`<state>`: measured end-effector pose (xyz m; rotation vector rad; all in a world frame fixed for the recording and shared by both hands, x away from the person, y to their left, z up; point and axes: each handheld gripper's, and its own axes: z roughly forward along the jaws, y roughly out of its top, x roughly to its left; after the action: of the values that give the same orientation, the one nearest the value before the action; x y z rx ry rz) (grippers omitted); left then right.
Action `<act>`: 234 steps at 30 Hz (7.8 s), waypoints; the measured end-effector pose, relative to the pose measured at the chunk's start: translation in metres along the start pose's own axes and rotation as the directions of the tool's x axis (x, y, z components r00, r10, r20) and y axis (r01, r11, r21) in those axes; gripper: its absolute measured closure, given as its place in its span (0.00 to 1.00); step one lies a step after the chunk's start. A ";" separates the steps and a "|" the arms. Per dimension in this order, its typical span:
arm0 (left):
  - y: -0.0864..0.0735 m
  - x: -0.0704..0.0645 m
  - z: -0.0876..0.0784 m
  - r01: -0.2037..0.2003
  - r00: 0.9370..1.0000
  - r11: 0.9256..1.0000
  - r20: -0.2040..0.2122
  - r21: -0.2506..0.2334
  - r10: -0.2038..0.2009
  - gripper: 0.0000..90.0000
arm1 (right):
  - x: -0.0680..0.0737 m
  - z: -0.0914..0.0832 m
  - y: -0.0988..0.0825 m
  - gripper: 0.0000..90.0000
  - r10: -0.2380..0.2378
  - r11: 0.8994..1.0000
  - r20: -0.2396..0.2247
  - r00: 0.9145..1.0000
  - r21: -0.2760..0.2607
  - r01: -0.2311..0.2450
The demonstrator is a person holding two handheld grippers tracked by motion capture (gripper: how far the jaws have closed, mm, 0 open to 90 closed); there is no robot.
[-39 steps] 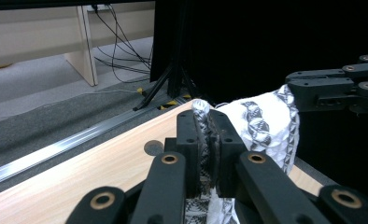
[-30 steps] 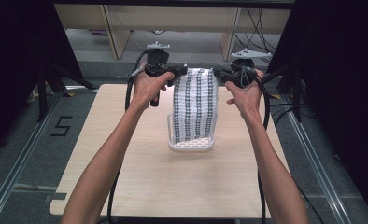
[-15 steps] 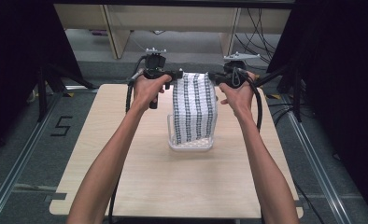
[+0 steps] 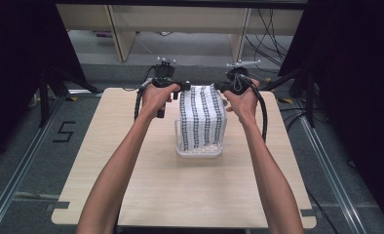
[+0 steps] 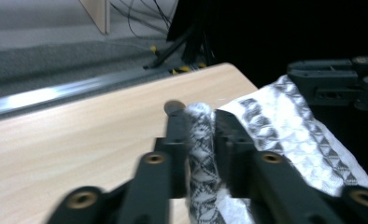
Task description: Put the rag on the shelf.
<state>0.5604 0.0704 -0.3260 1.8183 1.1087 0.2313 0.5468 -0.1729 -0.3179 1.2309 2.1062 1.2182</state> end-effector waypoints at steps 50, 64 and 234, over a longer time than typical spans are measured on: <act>-0.038 -0.014 -0.073 -0.063 0.997 0.998 0.049 0.023 0.062 0.32 | 0.001 -0.052 -0.019 0.42 0.017 1.000 -0.083 0.996 -0.012 -0.018; -0.055 -0.022 -0.093 -0.094 0.993 0.996 0.068 0.001 0.094 0.27 | 0.010 -0.073 -0.025 0.32 0.012 0.999 -0.110 0.994 -0.031 -0.016; -0.321 -0.038 -0.144 -0.254 0.966 0.963 0.062 0.087 0.249 0.19 | 0.078 -0.116 -0.271 0.19 -0.025 0.991 -0.233 0.972 0.119 0.054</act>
<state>0.2675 0.1728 -0.4966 2.0389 0.8637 0.2848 0.2928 -0.2240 -0.4782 1.1392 2.3956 1.2824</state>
